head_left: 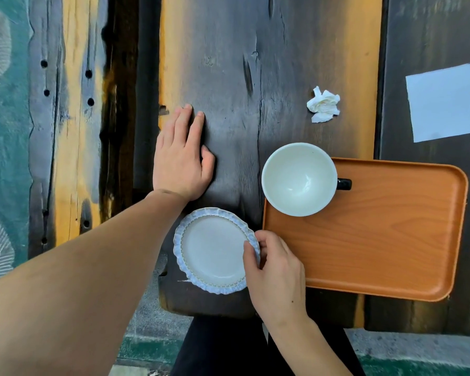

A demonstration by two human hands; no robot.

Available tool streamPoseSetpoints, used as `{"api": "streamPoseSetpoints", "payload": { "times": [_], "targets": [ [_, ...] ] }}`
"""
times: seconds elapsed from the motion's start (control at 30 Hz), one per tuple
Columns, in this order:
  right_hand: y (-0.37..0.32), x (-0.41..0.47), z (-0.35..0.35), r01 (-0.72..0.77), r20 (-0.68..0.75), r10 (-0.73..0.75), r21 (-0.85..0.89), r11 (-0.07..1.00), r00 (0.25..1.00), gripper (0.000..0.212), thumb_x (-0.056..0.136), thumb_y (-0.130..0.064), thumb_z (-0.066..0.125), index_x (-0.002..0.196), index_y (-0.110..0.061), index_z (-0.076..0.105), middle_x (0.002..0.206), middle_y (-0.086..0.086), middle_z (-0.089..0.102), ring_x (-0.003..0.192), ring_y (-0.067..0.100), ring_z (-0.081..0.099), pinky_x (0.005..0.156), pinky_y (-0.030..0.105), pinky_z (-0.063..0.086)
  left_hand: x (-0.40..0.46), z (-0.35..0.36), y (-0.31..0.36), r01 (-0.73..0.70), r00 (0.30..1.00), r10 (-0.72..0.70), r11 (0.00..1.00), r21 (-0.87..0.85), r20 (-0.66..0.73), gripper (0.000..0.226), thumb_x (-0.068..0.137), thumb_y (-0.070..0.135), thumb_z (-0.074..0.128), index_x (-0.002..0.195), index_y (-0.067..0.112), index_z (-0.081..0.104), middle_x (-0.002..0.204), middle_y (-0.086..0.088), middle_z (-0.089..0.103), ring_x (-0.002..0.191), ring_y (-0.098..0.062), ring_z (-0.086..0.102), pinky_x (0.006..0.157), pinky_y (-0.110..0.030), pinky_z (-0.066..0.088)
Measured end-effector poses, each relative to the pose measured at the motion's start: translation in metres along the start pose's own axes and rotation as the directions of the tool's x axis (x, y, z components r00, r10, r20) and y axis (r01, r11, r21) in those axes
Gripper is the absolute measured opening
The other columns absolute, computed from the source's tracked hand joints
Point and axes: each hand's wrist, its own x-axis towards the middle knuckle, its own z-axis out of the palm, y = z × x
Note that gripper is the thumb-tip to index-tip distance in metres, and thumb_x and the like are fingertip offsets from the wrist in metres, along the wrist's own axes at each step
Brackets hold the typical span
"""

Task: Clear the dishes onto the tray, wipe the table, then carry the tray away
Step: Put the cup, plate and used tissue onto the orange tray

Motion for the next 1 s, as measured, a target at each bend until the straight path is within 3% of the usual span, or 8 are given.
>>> {"api": "streamPoseSetpoints", "payload": {
  "times": [0.13, 0.27, 0.4, 0.5, 0.67, 1.0],
  "targets": [
    [0.009, -0.003, -0.005, -0.027, 0.084, 0.026, 0.012, 1.0, 0.996, 0.013, 0.091, -0.024, 0.067, 0.103, -0.021, 0.07, 0.086, -0.015, 0.065, 0.071, 0.006, 0.06, 0.062, 0.015, 0.041, 0.0, 0.0, 0.001, -0.002, 1.0, 0.002, 1.0, 0.008, 0.006, 0.061, 0.095, 0.031, 0.039, 0.151, 0.006, 0.042, 0.16, -0.019, 0.036, 0.15, -0.037, 0.03, 0.12, -0.048, 0.028],
    [0.024, -0.009, -0.024, -0.083, 0.11, 0.073, 0.085, 0.993, 0.991, 0.014, 0.092, -0.023, 0.064, 0.105, -0.022, 0.07, 0.088, -0.014, 0.065, 0.073, 0.009, 0.06, 0.066, 0.027, 0.051, -0.001, -0.002, 0.004, -0.01, 1.0, 0.01, 1.0, -0.009, 0.01, 0.059, 0.093, 0.023, 0.042, 0.149, 0.001, 0.044, 0.156, -0.024, 0.038, 0.147, -0.042, 0.033, 0.119, -0.052, 0.031],
    [0.052, -0.014, -0.063, -0.158, 0.078, 0.146, 0.166, 0.973, 0.986, 0.012, 0.091, -0.017, 0.065, 0.097, -0.027, 0.068, 0.082, -0.017, 0.064, 0.073, 0.008, 0.06, 0.064, 0.028, 0.051, -0.016, -0.01, 0.015, -0.178, 0.984, 0.178, 0.972, -0.15, -0.018, 0.054, 0.091, 0.006, 0.048, 0.143, -0.009, 0.047, 0.147, -0.031, 0.044, 0.136, -0.047, 0.043, 0.115, -0.056, 0.035],
    [0.072, -0.016, -0.083, -0.192, 0.035, 0.189, 0.17, 0.967, 0.981, 0.017, 0.092, -0.014, 0.065, 0.095, -0.031, 0.066, 0.084, -0.016, 0.066, 0.074, 0.009, 0.061, 0.065, 0.032, 0.053, -0.04, -0.011, 0.032, -0.165, 0.986, 0.168, 0.976, -0.141, 0.01, 0.055, 0.093, 0.011, 0.049, 0.145, -0.009, 0.045, 0.149, -0.028, 0.044, 0.139, -0.045, 0.041, 0.117, -0.058, 0.032],
    [0.093, -0.016, -0.104, -0.237, 0.025, 0.237, 0.189, 0.953, 0.971, 0.013, 0.095, -0.018, 0.062, 0.099, -0.028, 0.068, 0.086, -0.012, 0.067, 0.074, 0.012, 0.062, 0.066, 0.042, 0.055, -0.07, 0.0, 0.046, -0.078, 0.993, 0.08, 0.996, -0.031, 0.083, 0.059, 0.099, 0.025, 0.038, 0.151, -0.003, 0.04, 0.158, -0.021, 0.038, 0.149, -0.037, 0.032, 0.125, -0.049, 0.019],
    [0.11, 0.0, -0.113, -0.255, 0.014, 0.258, 0.217, 0.942, 0.966, 0.014, 0.096, -0.018, 0.061, 0.102, -0.027, 0.069, 0.089, -0.012, 0.069, 0.077, 0.008, 0.064, 0.065, 0.025, 0.051, -0.07, 0.004, 0.049, -0.042, 0.996, 0.041, 0.999, 0.005, 0.08, 0.065, 0.095, 0.029, 0.036, 0.152, -0.001, 0.037, 0.16, -0.02, 0.037, 0.15, -0.034, 0.03, 0.126, -0.047, 0.017]
  ]
}}
